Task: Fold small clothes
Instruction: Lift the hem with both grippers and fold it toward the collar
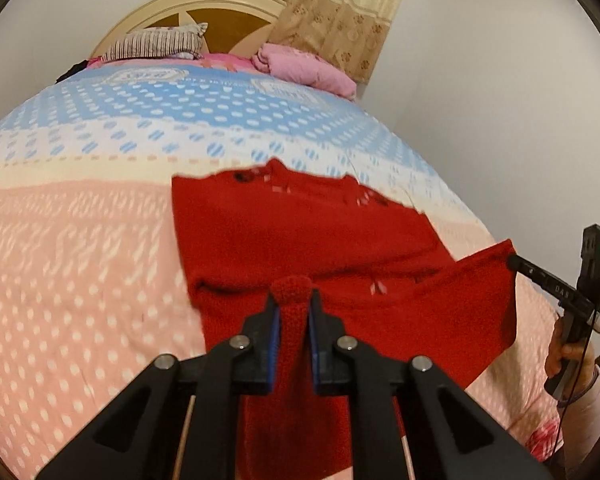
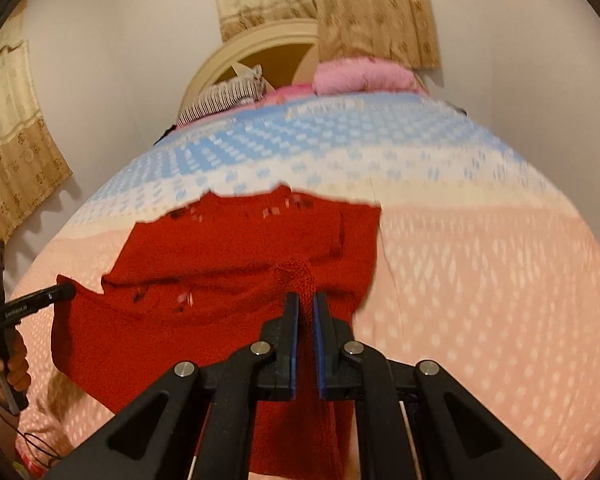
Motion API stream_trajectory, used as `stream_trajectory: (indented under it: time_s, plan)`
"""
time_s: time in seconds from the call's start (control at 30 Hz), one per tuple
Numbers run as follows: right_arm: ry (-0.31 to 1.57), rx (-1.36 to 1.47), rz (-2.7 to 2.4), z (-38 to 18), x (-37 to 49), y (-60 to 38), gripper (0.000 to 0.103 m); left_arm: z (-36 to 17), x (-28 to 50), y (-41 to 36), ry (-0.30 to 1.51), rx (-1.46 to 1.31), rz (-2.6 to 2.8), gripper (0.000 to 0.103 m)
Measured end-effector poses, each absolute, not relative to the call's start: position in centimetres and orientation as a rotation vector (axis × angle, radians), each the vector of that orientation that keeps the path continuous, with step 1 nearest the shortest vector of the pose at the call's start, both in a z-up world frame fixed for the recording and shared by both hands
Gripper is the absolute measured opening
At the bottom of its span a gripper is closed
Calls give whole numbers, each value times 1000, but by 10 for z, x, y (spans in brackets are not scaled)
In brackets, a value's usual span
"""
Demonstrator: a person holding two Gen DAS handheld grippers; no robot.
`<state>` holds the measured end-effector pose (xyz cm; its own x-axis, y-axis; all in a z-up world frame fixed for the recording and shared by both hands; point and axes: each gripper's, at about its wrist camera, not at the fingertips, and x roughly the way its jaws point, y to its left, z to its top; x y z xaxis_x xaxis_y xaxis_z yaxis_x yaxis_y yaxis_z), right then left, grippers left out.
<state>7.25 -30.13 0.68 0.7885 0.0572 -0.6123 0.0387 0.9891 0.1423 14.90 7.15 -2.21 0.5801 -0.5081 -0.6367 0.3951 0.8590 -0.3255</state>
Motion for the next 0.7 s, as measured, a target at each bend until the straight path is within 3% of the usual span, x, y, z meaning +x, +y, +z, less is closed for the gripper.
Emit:
stream_trajectory:
  time_s: [0.4,0.7]
  plan:
    - [623,68,-39,38,182,-309,6,-7,257,63,787,-168,-440,13]
    - [642,36,-99,19,275,-315,6,-21,329,51,803,-170,-384,10]
